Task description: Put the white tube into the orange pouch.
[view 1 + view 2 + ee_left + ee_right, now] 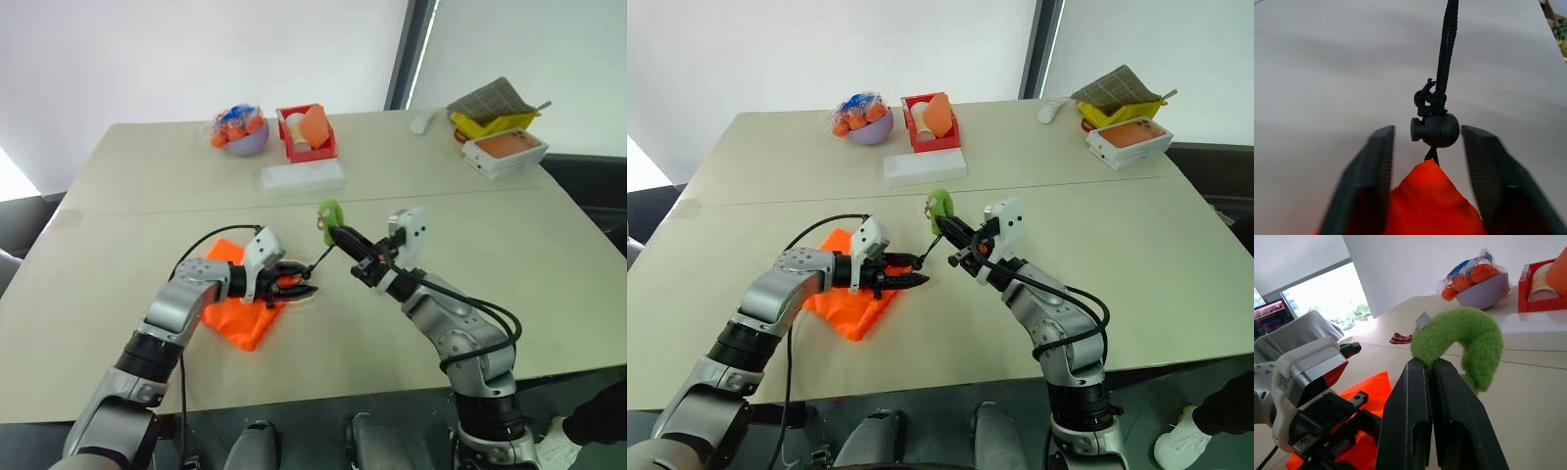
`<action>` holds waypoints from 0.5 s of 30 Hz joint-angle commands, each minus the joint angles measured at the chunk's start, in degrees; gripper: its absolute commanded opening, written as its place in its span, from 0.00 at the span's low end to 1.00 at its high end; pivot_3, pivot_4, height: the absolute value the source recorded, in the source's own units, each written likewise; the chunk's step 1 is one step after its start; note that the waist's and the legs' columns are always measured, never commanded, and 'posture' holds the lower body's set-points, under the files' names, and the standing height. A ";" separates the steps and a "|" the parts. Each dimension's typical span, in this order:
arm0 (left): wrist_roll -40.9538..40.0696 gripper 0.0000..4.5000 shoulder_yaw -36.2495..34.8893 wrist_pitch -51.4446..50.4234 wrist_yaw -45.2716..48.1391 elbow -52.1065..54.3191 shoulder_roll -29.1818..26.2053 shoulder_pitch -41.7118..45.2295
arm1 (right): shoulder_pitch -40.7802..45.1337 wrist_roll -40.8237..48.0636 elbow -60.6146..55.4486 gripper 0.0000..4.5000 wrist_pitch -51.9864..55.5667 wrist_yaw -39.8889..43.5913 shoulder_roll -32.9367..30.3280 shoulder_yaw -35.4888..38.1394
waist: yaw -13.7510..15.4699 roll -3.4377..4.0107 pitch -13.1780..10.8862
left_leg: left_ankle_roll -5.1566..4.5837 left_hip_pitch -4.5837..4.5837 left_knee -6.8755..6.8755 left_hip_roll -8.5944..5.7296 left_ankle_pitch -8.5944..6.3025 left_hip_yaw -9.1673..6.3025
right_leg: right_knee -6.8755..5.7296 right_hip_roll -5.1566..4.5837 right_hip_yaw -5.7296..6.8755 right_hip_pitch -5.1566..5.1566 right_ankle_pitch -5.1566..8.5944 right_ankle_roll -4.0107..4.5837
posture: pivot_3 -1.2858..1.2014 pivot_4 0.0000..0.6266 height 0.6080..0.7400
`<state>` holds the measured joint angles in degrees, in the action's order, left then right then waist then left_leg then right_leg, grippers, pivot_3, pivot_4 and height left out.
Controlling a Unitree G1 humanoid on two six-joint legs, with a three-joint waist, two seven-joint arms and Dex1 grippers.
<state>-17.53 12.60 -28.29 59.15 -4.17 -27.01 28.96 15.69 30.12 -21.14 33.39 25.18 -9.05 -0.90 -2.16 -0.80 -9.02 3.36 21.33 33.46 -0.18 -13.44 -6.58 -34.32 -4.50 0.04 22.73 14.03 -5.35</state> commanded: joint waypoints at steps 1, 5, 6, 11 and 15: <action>-0.53 0.12 -0.92 0.47 0.33 1.55 -0.15 0.38 | 0.79 1.03 -2.77 0.00 -1.25 0.35 -0.08 -0.08 | 0.01 0.00 0.00 | 0.00 0.00 0.00 0.00 0.00 0.00 | 0.00 0.00 0.00 0.00 0.00 0.00 | 0.52 0.24 1.00; -0.13 0.02 -1.04 0.65 -0.07 1.35 -0.25 0.46 | 0.45 1.10 -3.03 0.00 -1.12 0.45 -0.24 -0.19 | 0.02 0.00 0.00 | 0.00 0.00 0.04 0.00 0.00 0.00 | -0.01 0.00 0.00 -0.02 0.00 0.00 | 0.52 0.24 1.00; 0.47 0.02 -0.90 1.02 -0.40 1.14 -0.42 0.51 | 0.39 1.09 -3.03 0.00 -1.12 0.46 -0.24 -0.23 | 0.02 0.00 0.00 | 0.00 0.00 0.04 0.00 0.00 0.00 | -0.01 0.00 0.00 -0.02 0.00 0.00 | 0.52 0.24 1.00; 0.56 0.02 -1.02 0.95 -0.32 1.27 -0.59 0.18 | 0.08 0.85 -3.08 0.00 -1.24 0.48 -0.42 -0.57 | -0.01 0.00 0.00 | 0.00 0.00 0.10 0.00 0.00 0.00 | -0.04 0.00 0.00 -0.03 0.00 0.00 | 0.52 0.24 1.00; -1.28 0.13 -2.06 -0.28 0.77 1.96 -0.72 -0.09 | -0.03 0.89 -3.10 0.00 -1.33 0.30 -0.48 -0.62 | 0.00 0.00 0.00 | -0.01 0.00 0.17 0.00 0.00 -0.01 | -0.07 0.00 0.00 -0.05 0.01 0.00 | 0.52 0.24 1.00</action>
<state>-17.63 12.15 -28.62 59.51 -4.14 -27.15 28.81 15.66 30.15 -21.19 33.38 25.20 -9.53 -1.65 -2.16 -0.80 -9.02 3.35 21.33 33.65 -0.18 -13.45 -6.59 -34.39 -4.50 0.04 22.67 14.03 -5.35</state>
